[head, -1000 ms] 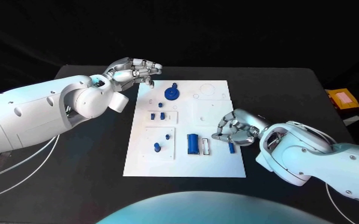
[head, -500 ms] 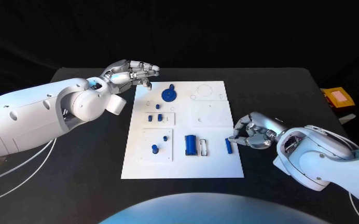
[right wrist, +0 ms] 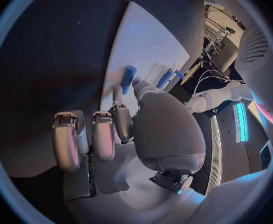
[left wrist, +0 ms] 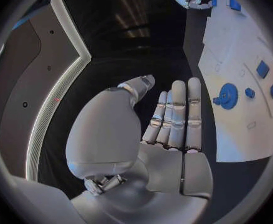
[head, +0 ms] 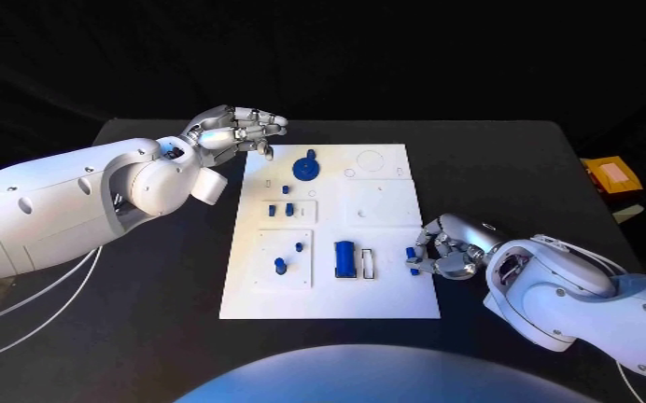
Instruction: Assemble the parts on the task board
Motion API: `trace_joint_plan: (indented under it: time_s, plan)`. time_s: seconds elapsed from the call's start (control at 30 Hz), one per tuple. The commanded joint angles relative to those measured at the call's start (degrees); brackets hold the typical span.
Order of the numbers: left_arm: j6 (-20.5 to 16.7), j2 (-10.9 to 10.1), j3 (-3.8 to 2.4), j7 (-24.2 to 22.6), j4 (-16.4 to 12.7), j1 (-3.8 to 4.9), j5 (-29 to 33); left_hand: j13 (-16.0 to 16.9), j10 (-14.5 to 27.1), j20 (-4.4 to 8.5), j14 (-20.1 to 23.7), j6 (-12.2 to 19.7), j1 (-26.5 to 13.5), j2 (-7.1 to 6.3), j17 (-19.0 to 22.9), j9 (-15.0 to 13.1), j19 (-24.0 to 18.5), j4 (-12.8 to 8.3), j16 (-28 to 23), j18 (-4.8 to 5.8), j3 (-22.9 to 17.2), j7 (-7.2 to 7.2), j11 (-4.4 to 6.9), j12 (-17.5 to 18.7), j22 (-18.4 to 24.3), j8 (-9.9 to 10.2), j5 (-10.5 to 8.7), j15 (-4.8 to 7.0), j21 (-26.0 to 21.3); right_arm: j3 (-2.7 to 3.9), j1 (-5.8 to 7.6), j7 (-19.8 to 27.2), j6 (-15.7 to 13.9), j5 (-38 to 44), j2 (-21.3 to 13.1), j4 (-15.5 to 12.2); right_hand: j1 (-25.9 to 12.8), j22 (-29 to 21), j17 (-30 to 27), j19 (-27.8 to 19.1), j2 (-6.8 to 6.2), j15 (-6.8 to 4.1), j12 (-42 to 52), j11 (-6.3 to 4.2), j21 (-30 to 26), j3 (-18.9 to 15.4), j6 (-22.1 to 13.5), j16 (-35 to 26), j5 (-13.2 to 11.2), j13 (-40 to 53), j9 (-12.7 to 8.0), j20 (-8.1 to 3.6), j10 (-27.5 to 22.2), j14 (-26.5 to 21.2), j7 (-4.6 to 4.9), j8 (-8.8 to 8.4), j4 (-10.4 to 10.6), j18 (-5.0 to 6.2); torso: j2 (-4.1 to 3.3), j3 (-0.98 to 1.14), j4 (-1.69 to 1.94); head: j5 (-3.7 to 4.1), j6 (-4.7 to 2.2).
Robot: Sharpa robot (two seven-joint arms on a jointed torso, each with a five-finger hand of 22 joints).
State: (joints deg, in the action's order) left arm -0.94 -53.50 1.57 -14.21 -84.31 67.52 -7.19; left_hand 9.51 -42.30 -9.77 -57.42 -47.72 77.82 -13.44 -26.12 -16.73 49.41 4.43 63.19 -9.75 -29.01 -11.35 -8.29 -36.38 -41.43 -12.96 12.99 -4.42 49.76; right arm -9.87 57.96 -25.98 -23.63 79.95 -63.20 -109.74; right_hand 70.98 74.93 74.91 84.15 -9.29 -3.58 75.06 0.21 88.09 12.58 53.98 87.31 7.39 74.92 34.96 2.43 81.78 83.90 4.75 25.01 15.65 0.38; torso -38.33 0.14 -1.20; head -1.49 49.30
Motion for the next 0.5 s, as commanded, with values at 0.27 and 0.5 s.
trace_joint_plan:
  time_s: [0.27,0.5]
  plan:
    - [0.91,-0.04,-0.03,-0.32,-0.18,0.02,0.15,-0.07,0.40,-0.15,0.43,0.21,-0.04,0.43,0.05,-0.02,-0.20,0.13,0.24,-0.71,0.33,-0.05,-0.07,-0.29,0.05,-0.20,0.03,0.14,-0.33,-0.15,-1.27,-2.88,4.93,4.76,1.81,1.13,2.15,14.48,7.58,5.03,-0.33,0.02,-0.20,-0.17,-0.11,0.65,1.35,-0.31,-0.30,2.83,-0.08,0.35,-0.03,4.60,-0.43,-0.10,-0.67,0.07,0.06,-0.04,-0.05,-0.22,0.16]
    - [1.00,-0.15,-0.03,-0.18,-0.21,0.02,0.15,-0.08,0.40,-0.15,0.44,0.18,-0.05,0.45,0.06,-0.03,-0.20,0.15,0.28,-0.71,0.35,-0.05,-0.07,-0.35,0.05,-0.22,0.03,0.14,-0.34,-0.17,-2.12,-3.99,6.17,9.39,3.07,1.52,8.30,14.58,7.89,5.17,-0.32,-0.48,-0.16,-0.71,0.22,5.15,2.54,-0.24,-2.18,2.99,-0.37,-0.14,0.03,4.67,-0.97,-0.46,-4.21,-0.01,0.08,-0.03,-0.05,-0.26,0.24]
